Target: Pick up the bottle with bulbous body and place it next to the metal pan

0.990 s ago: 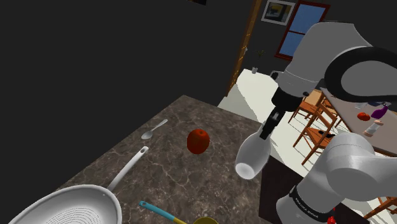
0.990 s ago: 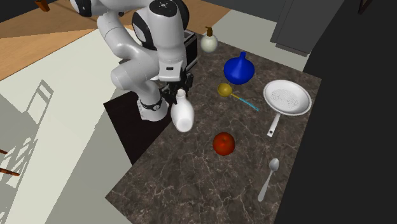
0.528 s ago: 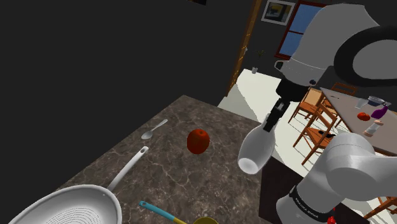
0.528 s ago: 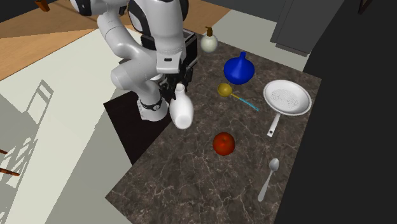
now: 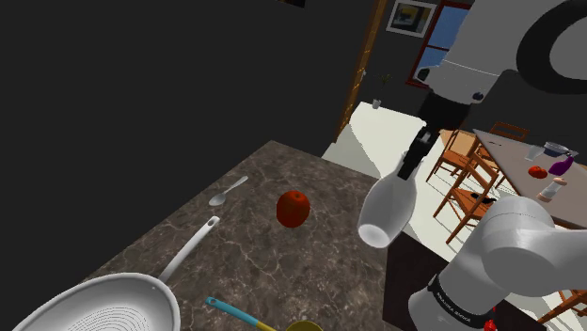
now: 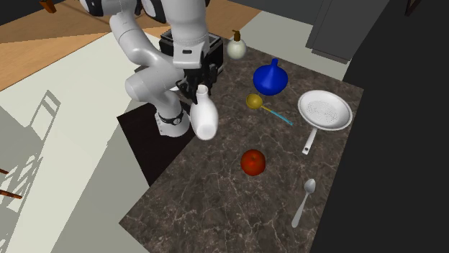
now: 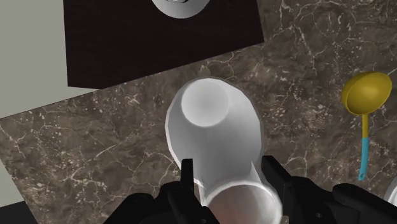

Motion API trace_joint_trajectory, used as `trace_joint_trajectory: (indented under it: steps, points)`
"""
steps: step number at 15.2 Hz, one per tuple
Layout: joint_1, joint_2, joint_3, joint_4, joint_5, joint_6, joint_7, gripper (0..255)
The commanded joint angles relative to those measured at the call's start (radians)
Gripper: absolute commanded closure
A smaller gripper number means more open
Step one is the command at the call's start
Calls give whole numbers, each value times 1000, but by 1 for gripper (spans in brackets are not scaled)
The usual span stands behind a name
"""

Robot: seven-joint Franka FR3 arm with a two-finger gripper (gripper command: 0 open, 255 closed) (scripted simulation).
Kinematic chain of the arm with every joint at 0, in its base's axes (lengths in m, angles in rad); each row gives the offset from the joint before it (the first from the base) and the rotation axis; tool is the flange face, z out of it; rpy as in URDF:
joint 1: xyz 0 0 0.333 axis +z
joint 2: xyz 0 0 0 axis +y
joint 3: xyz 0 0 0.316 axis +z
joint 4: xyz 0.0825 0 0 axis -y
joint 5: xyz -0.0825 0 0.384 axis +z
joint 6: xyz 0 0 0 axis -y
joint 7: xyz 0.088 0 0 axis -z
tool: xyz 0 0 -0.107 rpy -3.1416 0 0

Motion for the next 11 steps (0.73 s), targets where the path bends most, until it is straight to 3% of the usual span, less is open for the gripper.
trace_joint_trajectory:
  steps: [1,11]
  points:
    - [-2,10,-3,33,-3,-23,1,255]
    - [-11,70,-16,197,-17,-126,3,255]
